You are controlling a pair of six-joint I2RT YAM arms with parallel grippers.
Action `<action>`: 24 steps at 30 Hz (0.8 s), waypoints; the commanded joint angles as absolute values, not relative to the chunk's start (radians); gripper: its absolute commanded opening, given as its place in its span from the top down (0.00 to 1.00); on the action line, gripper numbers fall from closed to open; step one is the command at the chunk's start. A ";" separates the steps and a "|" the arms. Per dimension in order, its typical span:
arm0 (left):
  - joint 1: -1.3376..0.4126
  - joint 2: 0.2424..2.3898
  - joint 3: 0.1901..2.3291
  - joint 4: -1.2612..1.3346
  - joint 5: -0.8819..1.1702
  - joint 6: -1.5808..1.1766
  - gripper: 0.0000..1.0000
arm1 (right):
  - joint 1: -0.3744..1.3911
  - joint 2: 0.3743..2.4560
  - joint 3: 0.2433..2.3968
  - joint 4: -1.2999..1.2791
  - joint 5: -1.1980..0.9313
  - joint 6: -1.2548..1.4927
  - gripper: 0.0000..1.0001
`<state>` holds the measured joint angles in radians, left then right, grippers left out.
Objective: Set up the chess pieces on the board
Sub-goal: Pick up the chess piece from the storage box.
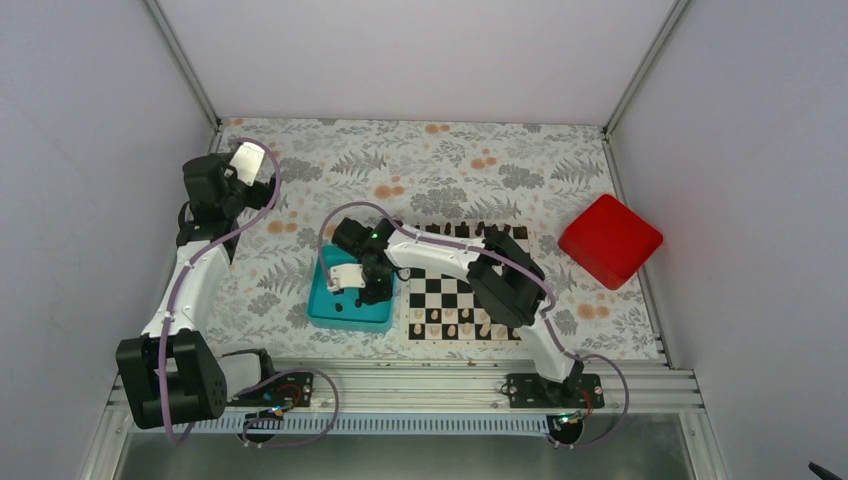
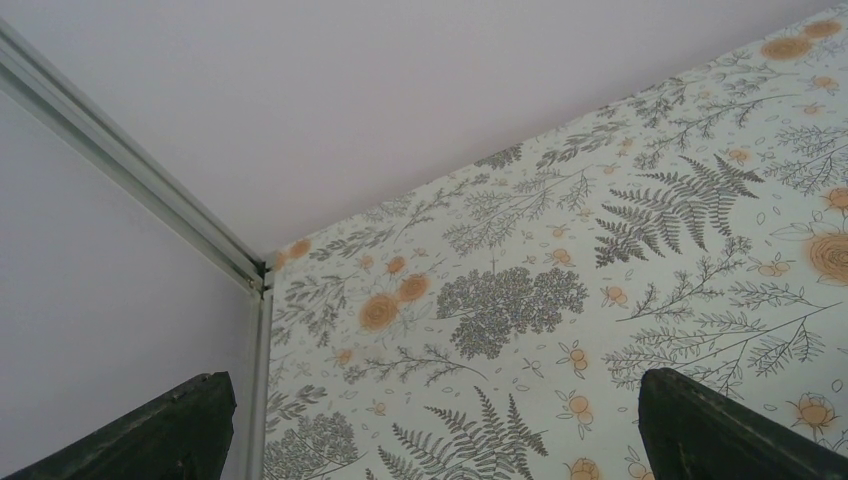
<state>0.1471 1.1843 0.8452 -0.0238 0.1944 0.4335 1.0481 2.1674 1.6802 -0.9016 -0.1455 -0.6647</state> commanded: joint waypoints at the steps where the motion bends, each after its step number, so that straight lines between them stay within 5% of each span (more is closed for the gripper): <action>1: 0.152 1.166 0.840 -0.003 0.215 0.435 0.00 | 1.060 2.191 1.688 -0.879 -0.167 -0.677 0.63; 5: 0.152 1.167 0.840 -0.005 0.215 0.435 0.00 | 1.060 2.182 1.682 -0.864 -0.169 -0.670 0.83; 10: 0.152 1.169 0.842 -0.006 0.218 0.434 0.00 | 1.056 2.136 1.683 -0.872 -0.142 -0.659 0.93; 24: 0.152 1.169 0.848 -0.011 0.214 0.434 0.00 | 0.814 1.824 1.689 -0.964 -0.054 -0.621 0.94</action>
